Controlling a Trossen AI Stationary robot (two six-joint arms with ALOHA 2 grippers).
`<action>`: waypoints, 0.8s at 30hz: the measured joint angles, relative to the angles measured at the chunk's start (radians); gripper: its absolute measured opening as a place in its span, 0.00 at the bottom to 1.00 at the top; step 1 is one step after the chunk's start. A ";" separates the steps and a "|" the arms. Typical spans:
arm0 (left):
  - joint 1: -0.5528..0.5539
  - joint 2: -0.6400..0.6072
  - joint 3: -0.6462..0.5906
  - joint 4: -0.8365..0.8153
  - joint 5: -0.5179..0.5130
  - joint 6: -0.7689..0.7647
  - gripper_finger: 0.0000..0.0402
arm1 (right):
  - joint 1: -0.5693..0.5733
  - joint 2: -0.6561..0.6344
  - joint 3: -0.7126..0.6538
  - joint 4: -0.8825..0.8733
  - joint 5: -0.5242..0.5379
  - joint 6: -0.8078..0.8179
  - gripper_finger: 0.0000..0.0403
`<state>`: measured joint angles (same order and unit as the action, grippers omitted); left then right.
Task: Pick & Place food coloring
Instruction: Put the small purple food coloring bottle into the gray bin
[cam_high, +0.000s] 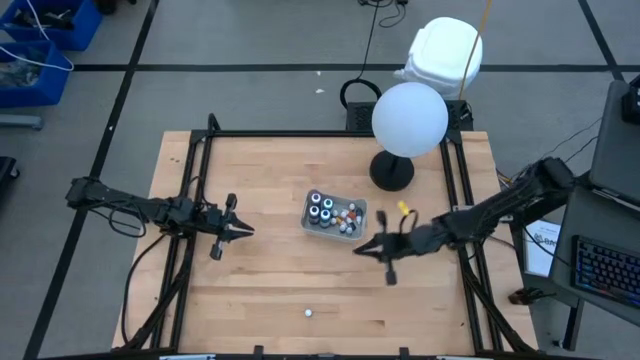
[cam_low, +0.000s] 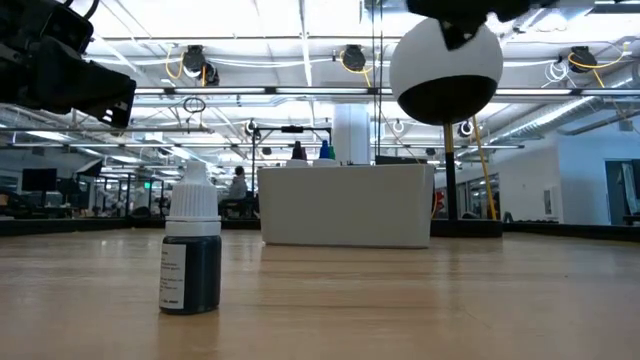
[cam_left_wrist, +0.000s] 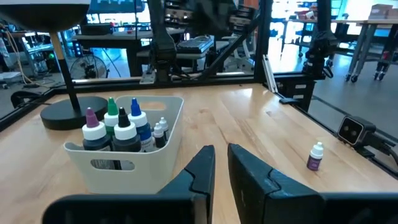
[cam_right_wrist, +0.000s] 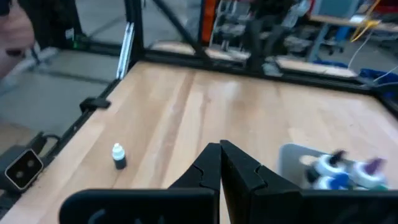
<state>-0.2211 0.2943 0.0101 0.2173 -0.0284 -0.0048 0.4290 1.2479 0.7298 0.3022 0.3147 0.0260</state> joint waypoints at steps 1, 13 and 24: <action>0.000 0.000 0.000 0.000 0.000 0.000 0.13 | 0.009 0.041 0.036 -0.015 0.000 -0.001 0.00; 0.000 0.000 0.000 0.016 0.000 0.000 0.13 | 0.106 0.420 0.398 -0.097 -0.004 0.039 0.00; 0.000 0.000 0.000 0.020 0.000 -0.004 0.13 | 0.148 0.673 0.623 -0.098 -0.058 0.068 0.00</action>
<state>-0.2211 0.2943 0.0101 0.2371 -0.0280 -0.0090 0.5768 1.9210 1.3524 0.2040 0.2571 0.0938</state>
